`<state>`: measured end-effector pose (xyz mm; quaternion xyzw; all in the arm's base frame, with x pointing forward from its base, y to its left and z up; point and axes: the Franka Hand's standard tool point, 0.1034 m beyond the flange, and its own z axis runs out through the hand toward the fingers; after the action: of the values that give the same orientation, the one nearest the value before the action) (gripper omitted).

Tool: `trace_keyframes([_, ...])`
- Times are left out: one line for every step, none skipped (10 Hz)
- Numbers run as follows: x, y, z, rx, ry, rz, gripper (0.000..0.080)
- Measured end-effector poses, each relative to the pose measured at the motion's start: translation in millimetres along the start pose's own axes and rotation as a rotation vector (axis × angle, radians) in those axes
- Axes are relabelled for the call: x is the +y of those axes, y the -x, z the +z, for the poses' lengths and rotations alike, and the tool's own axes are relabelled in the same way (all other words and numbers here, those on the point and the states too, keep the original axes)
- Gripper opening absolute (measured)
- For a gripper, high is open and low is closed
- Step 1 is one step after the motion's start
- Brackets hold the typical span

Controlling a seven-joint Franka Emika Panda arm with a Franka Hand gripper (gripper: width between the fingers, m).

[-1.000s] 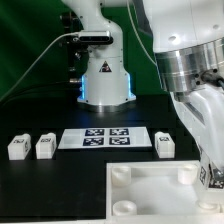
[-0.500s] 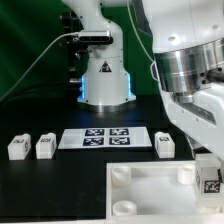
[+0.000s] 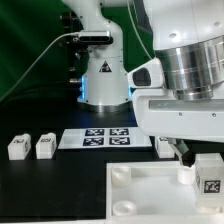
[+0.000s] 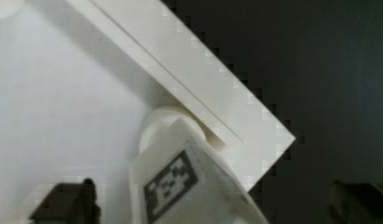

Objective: Assemble one leg

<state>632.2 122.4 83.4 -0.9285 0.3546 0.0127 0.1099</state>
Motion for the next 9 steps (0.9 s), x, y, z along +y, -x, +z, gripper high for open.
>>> trace_keyframes([3.7, -1.8, 4.1, -0.012, 0.045, -0.214, 0.0649])
trace_keyframes([2.1, -5.8, 6.7, -0.018, 0.086, -0.379, 0.0649])
trace_keyframes([-1.6, -7.7, 7.9, -0.013, 0.116, -0.538, 0.0649])
trace_keyframes([-2.5, -6.8, 8.3, -0.013, 0.106, -0.514, 0.0649])
trace_keyframes([-2.1, -6.9, 8.7, -0.012, 0.106, -0.477, 0.0526])
trace_keyframes([-2.1, -7.0, 8.6, -0.012, 0.106, -0.478, 0.0391])
trace_keyframes([-1.9, -6.8, 8.7, -0.012, 0.106, -0.454, 0.0391])
trace_keyframes([0.6, -8.5, 8.5, -0.007, 0.109, -0.354, 0.0297])
trace_keyframes([1.0, -9.4, 8.3, 0.0, 0.107, -0.227, 0.0297])
